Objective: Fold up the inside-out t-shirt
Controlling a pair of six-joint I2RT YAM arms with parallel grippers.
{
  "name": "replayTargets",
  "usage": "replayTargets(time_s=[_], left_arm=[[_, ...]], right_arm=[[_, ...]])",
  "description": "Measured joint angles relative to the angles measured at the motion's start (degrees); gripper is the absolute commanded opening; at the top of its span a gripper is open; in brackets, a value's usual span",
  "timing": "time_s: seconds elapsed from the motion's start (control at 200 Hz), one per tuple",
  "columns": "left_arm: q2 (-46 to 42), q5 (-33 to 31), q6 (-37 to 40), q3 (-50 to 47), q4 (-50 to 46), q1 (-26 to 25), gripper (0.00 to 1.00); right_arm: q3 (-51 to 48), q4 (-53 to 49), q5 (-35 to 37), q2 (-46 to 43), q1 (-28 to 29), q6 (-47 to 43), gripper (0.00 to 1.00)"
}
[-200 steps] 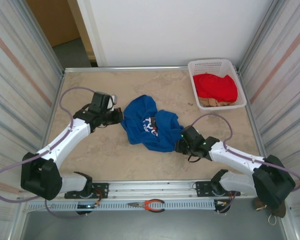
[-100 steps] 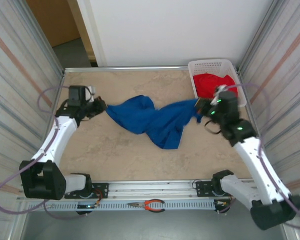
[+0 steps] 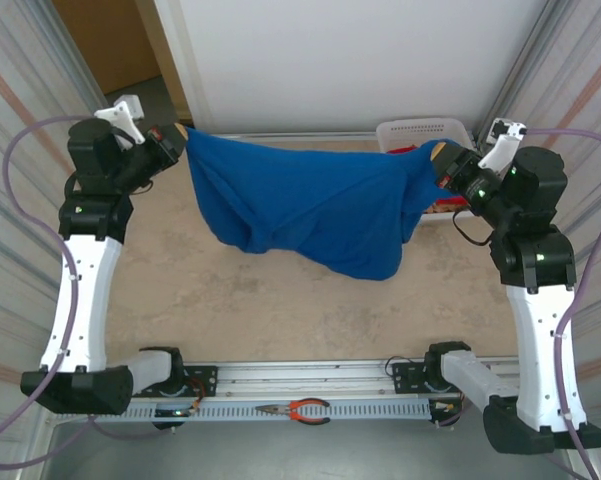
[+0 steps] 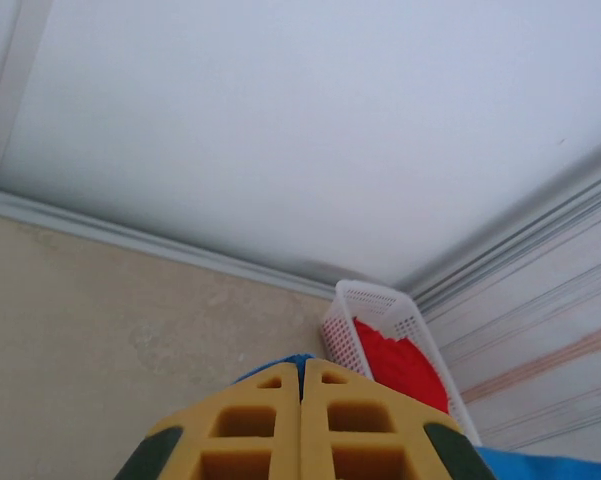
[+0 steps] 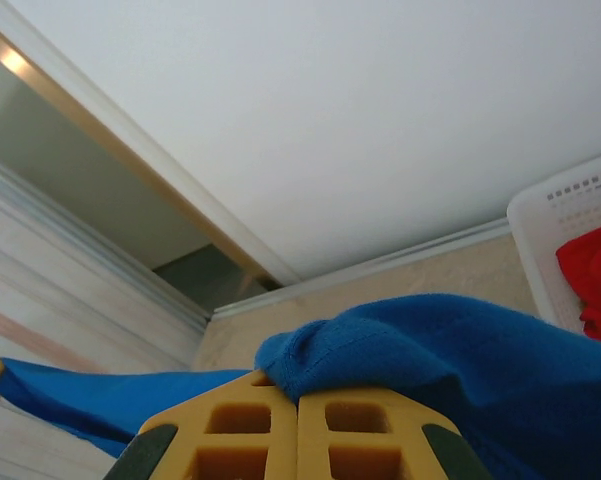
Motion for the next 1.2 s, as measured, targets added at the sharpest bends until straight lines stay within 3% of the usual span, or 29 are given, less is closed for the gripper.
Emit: replayTargets(time_s=[0.225,0.406,0.636,0.726,0.837,0.892,0.972,1.022,1.097,1.197], left_arm=[[0.00,1.14,-0.42,6.88,-0.33,0.00,0.00],[2.56,2.95,-0.17,0.31,0.70,0.00,0.02],[20.37,2.03,2.43,-12.63,0.28,-2.27,0.04],[26.32,0.66,3.80,-14.34,-0.63,-3.69,0.00],[27.61,-0.63,5.11,-14.56,-0.74,-4.76,0.01],[26.99,-1.05,5.79,-14.56,-0.20,-4.92,0.11],[26.21,-1.73,6.38,-14.56,1.01,-4.96,0.43],[25.79,-2.14,6.97,-14.56,1.20,-5.05,0.55],[24.87,-3.74,7.54,-15.30,1.49,-5.62,0.61],[21.07,-7.63,8.31,-19.52,0.94,-8.17,0.62]], right_arm=[[0.81,0.44,-2.54,-0.63,0.00,0.83,0.00],[-10.05,4.33,-2.71,-3.61,0.09,2.03,0.00],[-28.83,5.73,-0.33,-1.68,3.58,3.06,0.00],[-31.15,5.29,0.90,-1.51,5.09,3.02,0.00],[-31.17,6.14,1.64,-1.77,5.99,3.02,0.00],[-31.17,6.49,2.10,-1.90,6.08,2.99,0.00],[-31.12,6.62,2.47,-1.99,6.08,2.99,0.00],[-31.06,6.69,2.49,-1.99,6.08,3.02,0.00],[-30.69,6.69,2.49,-1.97,6.10,3.02,0.00],[-29.59,6.82,2.54,-1.66,6.19,2.99,0.00]])
